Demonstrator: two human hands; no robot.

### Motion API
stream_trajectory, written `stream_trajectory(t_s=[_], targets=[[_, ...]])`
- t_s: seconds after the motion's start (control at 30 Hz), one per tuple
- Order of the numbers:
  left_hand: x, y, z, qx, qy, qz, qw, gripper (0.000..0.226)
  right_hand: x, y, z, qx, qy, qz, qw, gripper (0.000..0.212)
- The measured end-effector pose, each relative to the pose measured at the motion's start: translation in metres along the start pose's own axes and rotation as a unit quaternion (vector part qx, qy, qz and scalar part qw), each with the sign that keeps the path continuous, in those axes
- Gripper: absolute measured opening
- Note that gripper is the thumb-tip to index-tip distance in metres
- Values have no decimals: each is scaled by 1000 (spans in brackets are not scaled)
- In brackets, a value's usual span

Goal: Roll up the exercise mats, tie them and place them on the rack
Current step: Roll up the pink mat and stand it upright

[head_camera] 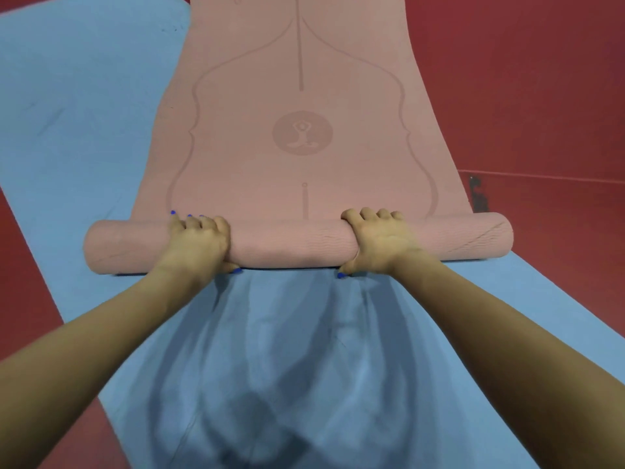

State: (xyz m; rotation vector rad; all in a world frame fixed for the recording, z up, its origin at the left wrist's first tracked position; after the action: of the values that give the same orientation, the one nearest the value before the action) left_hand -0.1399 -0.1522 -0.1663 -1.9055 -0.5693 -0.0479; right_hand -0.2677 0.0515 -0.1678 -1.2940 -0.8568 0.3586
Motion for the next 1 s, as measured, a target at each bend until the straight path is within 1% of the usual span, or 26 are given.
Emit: stream_trajectory(t_s=[0.1,0.13,0.2,0.33,0.47,0.53,0.57,0.63,0.67,0.73,0.83,0.9,0.93,1.0], targets=[[-9,-14,3,36,93,7,995,77,-8,-4,2,-15,-1,-29,999,86],[-9,-14,2,42,107,-4,993,74,-11,-5,3,-23,-4,-36,999,85],[-11,-13,0,52,121,-26,991,70,-14,-7,3,-39,-9,-45,998,85],[-11,-18,-1,55,146,-36,987,68,-8,-5,4,-67,-9,-66,996,79],[8,-16,8,61,167,-47,983,66,20,6,4,-98,-8,-96,991,71],[26,-17,16,78,166,-45,982,65,41,14,5,-99,-5,-108,989,71],[36,-18,23,81,176,-23,981,65,52,18,5,-93,-4,-108,990,73],[61,-25,40,96,217,74,969,66,75,24,2,-68,-6,-92,993,78],[74,-24,46,115,232,100,961,68,87,27,-1,-55,-7,-86,995,81],[95,-19,47,149,237,138,950,71,109,35,-7,-49,-8,-87,995,86],[125,-6,56,172,254,122,944,76,143,50,-16,-70,-11,-107,992,92],[148,0,67,160,266,116,944,75,170,63,-21,-77,-15,-125,989,96],[160,1,71,159,271,124,941,73,184,69,-25,-75,-20,-130,988,98],[180,6,79,167,273,127,939,71,204,78,-30,-74,-22,-119,990,100]])
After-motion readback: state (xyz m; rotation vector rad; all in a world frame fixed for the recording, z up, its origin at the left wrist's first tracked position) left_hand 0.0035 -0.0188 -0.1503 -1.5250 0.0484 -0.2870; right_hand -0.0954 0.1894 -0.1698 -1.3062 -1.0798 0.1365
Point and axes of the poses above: each hand's wrist, its own x-axis away from the middle knuckle, its own y-axis out of the palm, z = x × y, the point moved 10 cm from there along -x, towards the middle knuckle, and after that the axes turned 3 degrees about x, right-handed, at the moved point
